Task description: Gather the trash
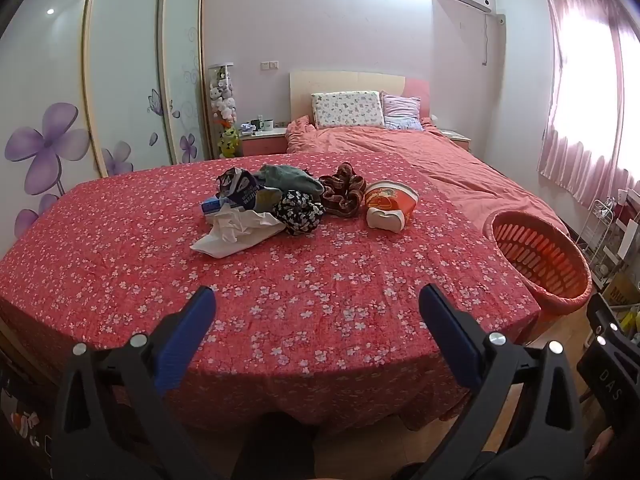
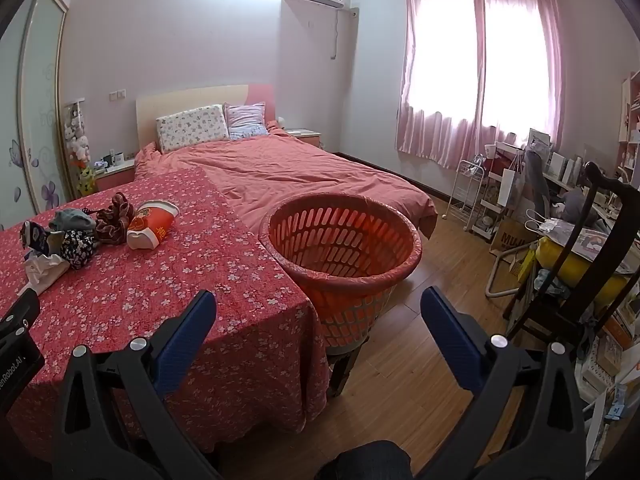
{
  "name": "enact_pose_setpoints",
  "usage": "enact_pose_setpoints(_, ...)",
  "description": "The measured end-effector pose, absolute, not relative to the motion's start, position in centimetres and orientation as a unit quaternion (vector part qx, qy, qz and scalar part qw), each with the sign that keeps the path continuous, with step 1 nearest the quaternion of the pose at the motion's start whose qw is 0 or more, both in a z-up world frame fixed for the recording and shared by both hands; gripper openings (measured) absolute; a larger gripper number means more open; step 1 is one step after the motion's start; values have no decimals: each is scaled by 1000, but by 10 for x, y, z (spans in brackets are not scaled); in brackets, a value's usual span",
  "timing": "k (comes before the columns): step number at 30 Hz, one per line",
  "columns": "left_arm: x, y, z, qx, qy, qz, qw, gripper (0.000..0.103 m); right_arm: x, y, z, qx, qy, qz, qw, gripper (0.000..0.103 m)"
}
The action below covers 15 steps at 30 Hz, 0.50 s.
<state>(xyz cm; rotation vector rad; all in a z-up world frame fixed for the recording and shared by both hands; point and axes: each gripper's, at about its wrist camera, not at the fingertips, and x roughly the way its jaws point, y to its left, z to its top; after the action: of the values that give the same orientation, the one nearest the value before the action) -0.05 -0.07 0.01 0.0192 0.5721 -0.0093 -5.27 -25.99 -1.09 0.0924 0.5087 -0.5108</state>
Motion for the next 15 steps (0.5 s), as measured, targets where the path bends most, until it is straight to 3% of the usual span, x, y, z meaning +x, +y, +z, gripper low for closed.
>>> enact_pose_setpoints(15, 0, 0, 0, 8, 283, -4, 959, 99, -53, -260, -14, 45, 249, -250, 935, 101)
